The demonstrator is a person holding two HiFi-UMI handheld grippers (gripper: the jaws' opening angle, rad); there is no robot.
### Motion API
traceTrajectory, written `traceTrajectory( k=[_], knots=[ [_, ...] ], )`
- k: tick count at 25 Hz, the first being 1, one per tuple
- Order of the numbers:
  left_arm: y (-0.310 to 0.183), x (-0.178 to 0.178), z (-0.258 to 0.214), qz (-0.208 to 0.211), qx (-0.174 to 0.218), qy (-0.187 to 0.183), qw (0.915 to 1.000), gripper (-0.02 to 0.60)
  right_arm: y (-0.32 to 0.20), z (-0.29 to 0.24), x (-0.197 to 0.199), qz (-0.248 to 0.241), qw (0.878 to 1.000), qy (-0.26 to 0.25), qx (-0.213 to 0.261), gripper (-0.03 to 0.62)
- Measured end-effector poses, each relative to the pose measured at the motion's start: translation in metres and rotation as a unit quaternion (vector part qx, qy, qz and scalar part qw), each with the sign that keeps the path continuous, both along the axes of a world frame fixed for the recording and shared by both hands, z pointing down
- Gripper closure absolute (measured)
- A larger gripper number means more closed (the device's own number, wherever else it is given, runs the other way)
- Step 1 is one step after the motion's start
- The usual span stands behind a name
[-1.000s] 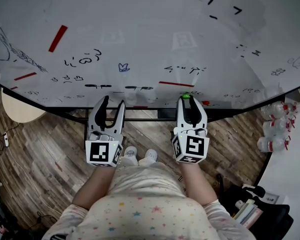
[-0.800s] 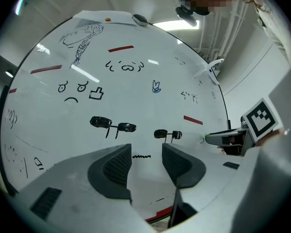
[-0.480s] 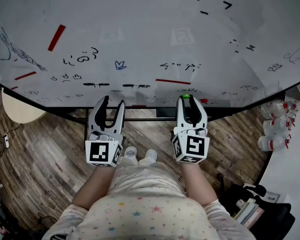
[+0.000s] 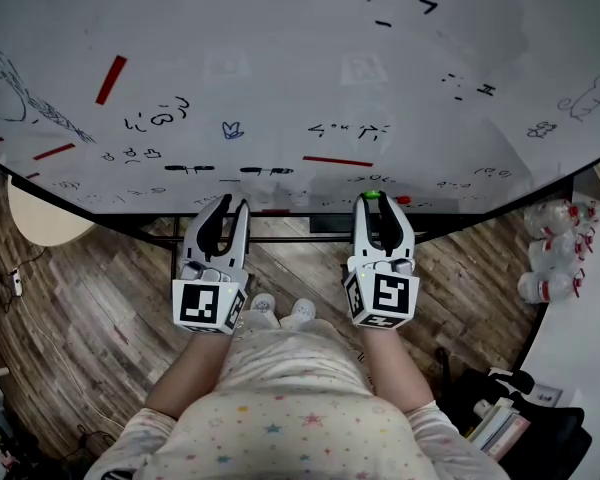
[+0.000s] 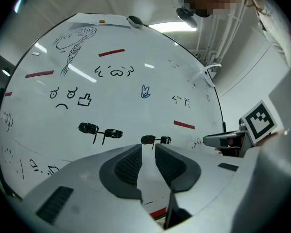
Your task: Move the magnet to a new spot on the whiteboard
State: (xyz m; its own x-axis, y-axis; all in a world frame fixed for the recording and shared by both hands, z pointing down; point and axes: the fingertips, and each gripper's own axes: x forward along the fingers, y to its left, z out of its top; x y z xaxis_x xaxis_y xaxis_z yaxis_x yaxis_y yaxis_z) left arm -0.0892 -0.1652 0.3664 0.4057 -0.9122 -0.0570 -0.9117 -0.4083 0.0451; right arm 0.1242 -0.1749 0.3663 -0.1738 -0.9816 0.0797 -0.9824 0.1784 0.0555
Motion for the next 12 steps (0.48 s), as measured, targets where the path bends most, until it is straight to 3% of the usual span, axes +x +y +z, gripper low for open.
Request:
traceTrajectory(
  k=[12],
  knots=[
    [-0.001, 0.023, -0.001, -0.007, -0.002, 0.004, 1.0, 0.52, 0.002, 0.0, 0.024, -0.005, 1.0, -0.004, 0.002, 0.471]
  ],
)
